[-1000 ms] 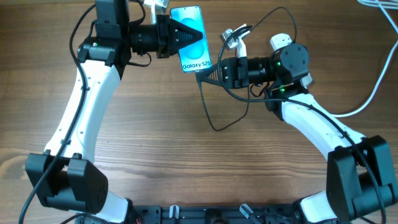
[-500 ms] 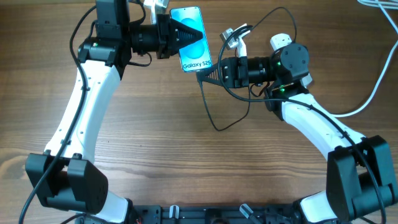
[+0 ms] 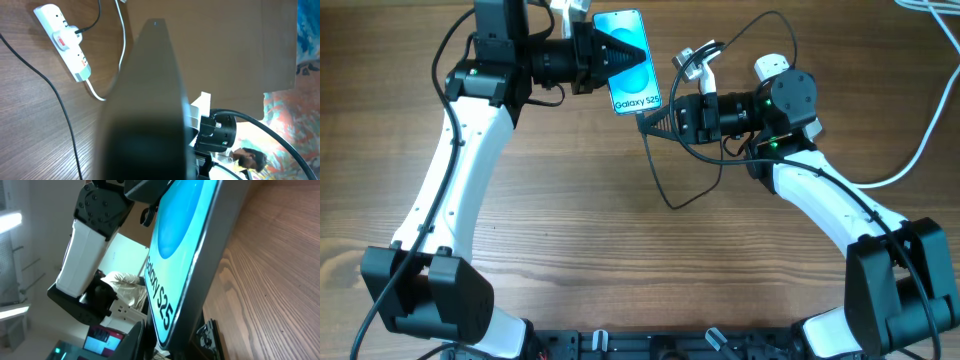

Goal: Plug charger to phone and switch on socket

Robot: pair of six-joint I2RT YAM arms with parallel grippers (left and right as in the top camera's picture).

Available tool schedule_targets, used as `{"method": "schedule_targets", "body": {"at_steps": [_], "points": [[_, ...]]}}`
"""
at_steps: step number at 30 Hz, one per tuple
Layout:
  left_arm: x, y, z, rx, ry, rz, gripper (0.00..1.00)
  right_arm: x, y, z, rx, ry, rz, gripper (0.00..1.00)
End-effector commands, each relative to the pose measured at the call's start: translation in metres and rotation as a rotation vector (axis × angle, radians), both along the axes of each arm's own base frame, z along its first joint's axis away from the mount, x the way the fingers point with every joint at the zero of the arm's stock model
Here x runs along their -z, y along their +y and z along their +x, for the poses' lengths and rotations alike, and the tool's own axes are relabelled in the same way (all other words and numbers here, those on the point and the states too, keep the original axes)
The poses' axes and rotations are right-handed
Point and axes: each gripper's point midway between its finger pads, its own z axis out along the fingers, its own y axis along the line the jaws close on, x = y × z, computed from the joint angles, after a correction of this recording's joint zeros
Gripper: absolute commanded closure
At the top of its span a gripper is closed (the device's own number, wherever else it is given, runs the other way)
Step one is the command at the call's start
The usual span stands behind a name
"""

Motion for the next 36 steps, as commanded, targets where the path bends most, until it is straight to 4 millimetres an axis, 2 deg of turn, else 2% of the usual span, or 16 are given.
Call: {"method": "schedule_targets", "body": {"at_steps": [1, 3, 14, 28, 36], "points": [[-0.013, -0.001, -0.007, 0.018, -0.026, -0.017, 0.96, -0.006, 0.000, -0.004, -0.020, -0.025, 0.002, 0.89], [-0.013, -0.002, -0.007, 0.019, -0.025, -0.018, 0.96, -0.007, 0.001, -0.002, -0.007, -0.024, 0.006, 0.96], [-0.028, -0.006, -0.033, 0.186, -0.140, -0.095, 0.96, -0.007, 0.001, -0.001, 0.001, -0.019, 0.008, 0.96], [-0.027, -0.005, -0.035, 0.190, -0.123, -0.097, 0.96, -0.013, -0.002, 0.010, 0.058, -0.032, 0.027, 0.96], [-0.026, -0.005, -0.034, 0.187, -0.123, -0.095, 0.96, -0.016, -0.003, 0.011, 0.060, -0.043, 0.033, 0.96]]}}
